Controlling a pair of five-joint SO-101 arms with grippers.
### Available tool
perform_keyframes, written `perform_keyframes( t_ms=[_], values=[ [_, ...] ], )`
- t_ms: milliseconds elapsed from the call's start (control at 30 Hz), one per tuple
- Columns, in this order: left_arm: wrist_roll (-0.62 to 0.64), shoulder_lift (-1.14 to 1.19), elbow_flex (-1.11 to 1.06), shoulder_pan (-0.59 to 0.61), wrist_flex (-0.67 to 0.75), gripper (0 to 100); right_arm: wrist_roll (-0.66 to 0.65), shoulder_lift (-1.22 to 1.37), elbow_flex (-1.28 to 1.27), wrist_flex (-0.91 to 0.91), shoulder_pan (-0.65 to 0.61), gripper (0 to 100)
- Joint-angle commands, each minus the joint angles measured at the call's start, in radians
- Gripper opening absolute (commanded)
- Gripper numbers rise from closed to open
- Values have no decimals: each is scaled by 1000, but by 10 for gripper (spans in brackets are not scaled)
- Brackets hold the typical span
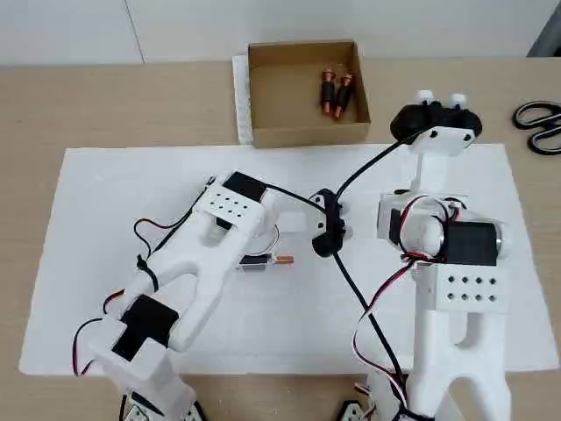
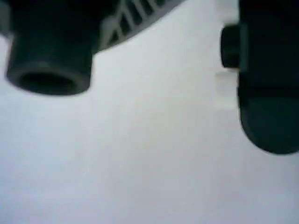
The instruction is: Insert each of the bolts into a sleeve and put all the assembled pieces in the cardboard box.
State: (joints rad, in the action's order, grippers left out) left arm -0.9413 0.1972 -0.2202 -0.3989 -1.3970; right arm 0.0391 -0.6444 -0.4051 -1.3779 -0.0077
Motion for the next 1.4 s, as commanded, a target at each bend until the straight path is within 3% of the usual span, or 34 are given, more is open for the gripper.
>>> perform_keyframes(
  t_ms=[0, 300, 367, 500, 600, 900, 1233, 1367],
  values=[
    [6, -14, 13, 5, 15, 87, -3, -30, 6, 5, 4, 3],
    [327, -14, 294, 84, 8, 86, -3, -30, 6, 5, 4, 3],
    [496, -14, 343, 87, 3, 86, -3, -30, 6, 5, 5, 3],
    [947, -14, 486, 86, -86, 86, -5, -30, 6, 5, 7, 3],
    [1129, -14, 533, 78, -104, 86, -3, -30, 6, 8, 4, 3],
    [1499, 40, 533, 48, -344, 90, -3, -30, 6, 33, 5, 3],
    [1697, 75, 532, 63, -339, 93, -5, -30, 6, 33, 8, 3],
    [1758, 115, 519, 71, -356, 201, -5, -30, 6, 35, 8, 3]
  ],
)
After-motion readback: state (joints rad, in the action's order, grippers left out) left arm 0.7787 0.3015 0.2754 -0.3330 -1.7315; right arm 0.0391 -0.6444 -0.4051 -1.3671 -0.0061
